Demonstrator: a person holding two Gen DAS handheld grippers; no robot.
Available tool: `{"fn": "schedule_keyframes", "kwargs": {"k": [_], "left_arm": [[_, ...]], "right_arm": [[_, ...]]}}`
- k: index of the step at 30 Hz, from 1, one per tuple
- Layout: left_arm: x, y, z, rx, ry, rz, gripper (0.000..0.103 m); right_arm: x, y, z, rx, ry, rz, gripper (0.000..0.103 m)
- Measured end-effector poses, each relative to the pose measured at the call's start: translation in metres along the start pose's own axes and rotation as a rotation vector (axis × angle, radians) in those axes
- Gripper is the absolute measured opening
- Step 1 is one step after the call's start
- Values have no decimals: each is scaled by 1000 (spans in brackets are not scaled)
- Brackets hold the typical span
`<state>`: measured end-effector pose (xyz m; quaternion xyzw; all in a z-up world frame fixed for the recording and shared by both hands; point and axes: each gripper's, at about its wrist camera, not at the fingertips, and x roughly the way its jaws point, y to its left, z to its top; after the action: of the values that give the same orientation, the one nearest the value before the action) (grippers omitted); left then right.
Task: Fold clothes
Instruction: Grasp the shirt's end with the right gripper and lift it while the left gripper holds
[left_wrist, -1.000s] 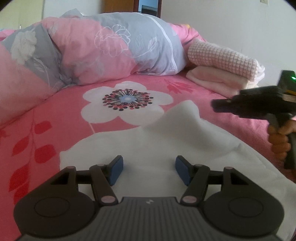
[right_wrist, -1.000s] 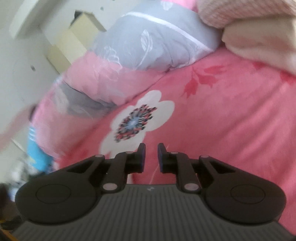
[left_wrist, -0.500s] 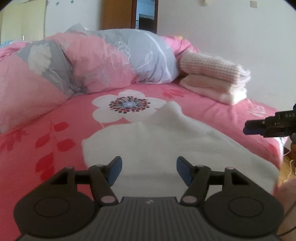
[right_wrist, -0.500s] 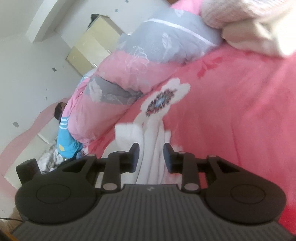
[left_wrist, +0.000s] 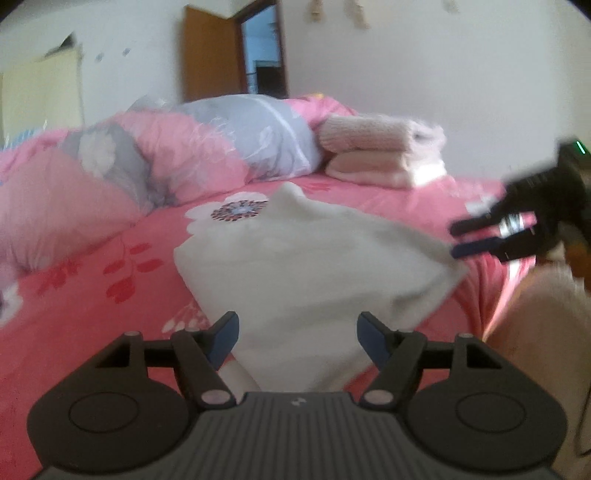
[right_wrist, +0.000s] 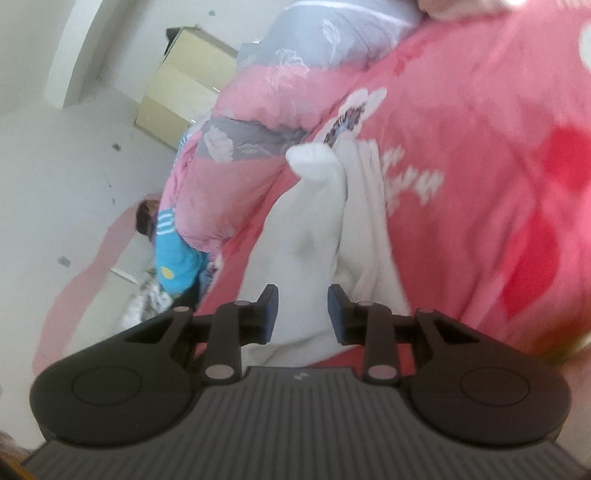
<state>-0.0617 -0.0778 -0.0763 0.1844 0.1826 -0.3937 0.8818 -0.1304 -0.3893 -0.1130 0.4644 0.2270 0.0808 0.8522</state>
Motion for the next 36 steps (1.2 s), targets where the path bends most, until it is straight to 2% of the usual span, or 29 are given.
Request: {"fn": "schedule_keyframes", "kwargs": {"k": [5, 9, 10, 14, 22, 36], "left_arm": [[2, -33, -15, 195, -2, 95, 71], [3, -42, -22, 251, -8, 112, 64], [4, -42, -23, 256, -5, 117, 60], [7, -35, -26, 236, 15, 133, 50], [3, -31, -36, 235, 31, 138, 47], [5, -24, -36, 171, -15, 169, 48]], "right_arm": [[8, -16, -10, 166, -4, -1, 29], [6, -18, -12, 221, -19, -5, 29], [7, -19, -12, 230, -23, -9, 29], [8, -25, -13, 285, -40, -4, 29], [10, -26, -13, 335, -56, -20, 28], [15, -20, -21, 390, -24, -94, 29]]}}
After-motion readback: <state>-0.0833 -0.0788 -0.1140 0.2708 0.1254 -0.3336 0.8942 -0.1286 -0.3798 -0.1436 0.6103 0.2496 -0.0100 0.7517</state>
